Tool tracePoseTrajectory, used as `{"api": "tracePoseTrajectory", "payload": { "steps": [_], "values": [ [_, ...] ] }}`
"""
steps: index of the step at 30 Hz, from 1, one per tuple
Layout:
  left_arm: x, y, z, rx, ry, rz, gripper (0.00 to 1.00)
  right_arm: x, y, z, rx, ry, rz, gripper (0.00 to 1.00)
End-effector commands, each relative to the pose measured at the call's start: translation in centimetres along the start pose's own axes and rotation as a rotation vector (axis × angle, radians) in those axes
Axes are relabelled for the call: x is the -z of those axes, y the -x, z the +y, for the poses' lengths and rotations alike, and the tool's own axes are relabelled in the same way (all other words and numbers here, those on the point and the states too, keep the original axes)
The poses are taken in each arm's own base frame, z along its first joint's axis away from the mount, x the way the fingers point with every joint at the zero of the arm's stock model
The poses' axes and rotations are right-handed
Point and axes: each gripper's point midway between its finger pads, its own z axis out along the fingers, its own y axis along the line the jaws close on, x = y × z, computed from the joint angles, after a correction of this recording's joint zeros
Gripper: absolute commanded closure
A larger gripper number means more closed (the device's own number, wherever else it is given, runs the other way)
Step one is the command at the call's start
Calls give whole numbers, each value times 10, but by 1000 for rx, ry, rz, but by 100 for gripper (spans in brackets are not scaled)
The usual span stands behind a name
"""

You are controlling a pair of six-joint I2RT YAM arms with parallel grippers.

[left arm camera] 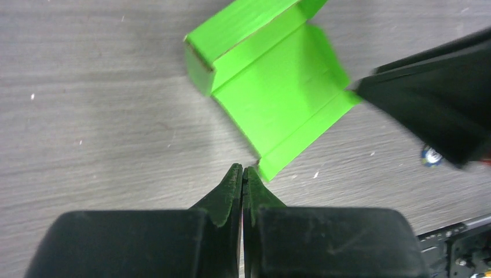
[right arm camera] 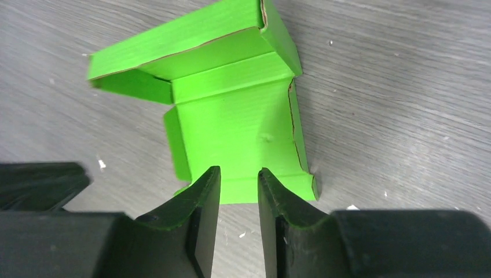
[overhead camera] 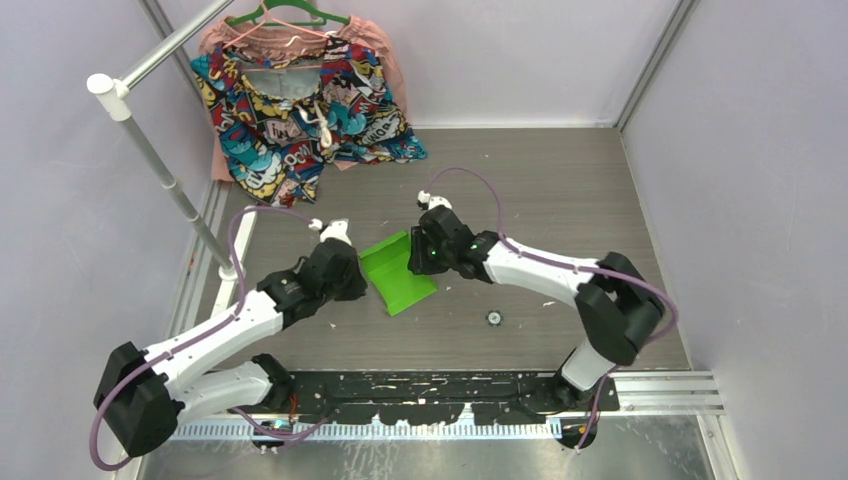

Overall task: Fold the paper box
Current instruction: Fold the paper box at the center of the board, then move the paper box to the center of the board.

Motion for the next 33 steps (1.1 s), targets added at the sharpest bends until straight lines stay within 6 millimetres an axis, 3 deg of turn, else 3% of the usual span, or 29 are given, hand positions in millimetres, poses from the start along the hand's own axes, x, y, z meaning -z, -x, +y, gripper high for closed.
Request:
{"api": "tracePoseTrajectory", "payload": {
  "steps": [1,3,6,8,13,16,22,33],
  "values": [
    [3,-20,16,22,39,42,100,40,20,-4,21,-18,-98,63],
    [6,-24,21,27,49,47,100,54,17,-22,15,-81,-121,64],
    [8,-32,26,42,55,62,100,63,1,-55,-19,-178,-117,83],
    [5,-38,27,56,53,71,100,59,-15,-78,-57,-222,-89,95],
    [-18,-48,25,61,64,103,100,33,-54,-108,-129,-243,-25,99],
    [-35,-46,26,37,93,97,100,19,-63,-115,-141,-248,-6,99],
    [-65,-35,23,-1,138,109,100,0,-57,-124,-156,-253,10,99],
    [-94,-18,8,-17,127,112,100,3,-50,-106,-149,-177,28,99]
  ]
}}
